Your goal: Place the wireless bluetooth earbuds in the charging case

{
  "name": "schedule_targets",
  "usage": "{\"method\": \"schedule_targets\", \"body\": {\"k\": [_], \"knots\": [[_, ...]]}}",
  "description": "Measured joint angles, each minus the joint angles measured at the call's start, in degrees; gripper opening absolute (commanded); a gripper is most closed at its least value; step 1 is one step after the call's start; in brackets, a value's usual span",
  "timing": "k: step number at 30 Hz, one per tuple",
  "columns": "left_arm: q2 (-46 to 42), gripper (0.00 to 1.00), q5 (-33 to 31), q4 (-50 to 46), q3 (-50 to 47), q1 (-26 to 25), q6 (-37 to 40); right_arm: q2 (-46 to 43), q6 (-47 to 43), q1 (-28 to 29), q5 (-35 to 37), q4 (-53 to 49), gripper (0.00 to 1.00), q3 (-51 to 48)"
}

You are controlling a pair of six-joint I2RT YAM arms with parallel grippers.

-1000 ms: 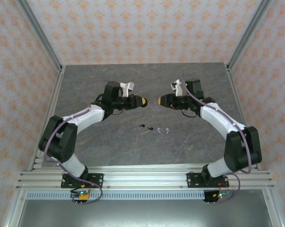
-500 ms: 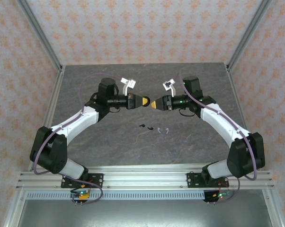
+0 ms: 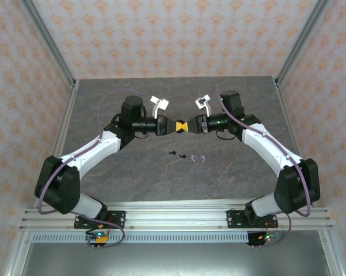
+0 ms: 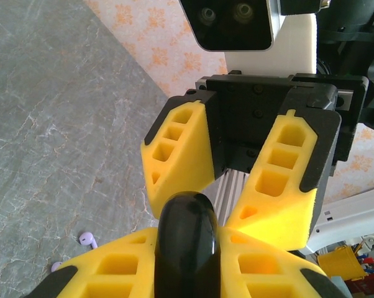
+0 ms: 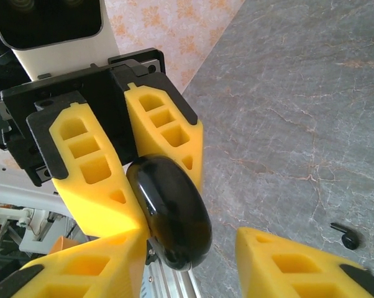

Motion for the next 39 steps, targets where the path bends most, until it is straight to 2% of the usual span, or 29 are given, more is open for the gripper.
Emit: {"method": "schedule_targets", "body": {"k": [15,30,36,39], "knots": [[0.0,0.21,0.0,0.0,0.0,-0.2,-0.3,0.4,-1.4,0.0,-1.7,-0.9,0.24,0.5],[-0.1,0.16,0.6,0.5,0.0,-0.2,-1.6,1.1,-3.0,0.0,-3.5,-2.0,0.37,1.8],[-0.8,0.16,2.6,0.6,1.0,-0.2,-1.8,1.8,-7.2,0.0,-6.5,-6.8,0.37,5.2],[-1.1,0.17,3.2,0.8,1.7,-0.2,-1.8,1.9,-9.1,-0.1,-7.2,-9.0,0.34,7.0]]}}
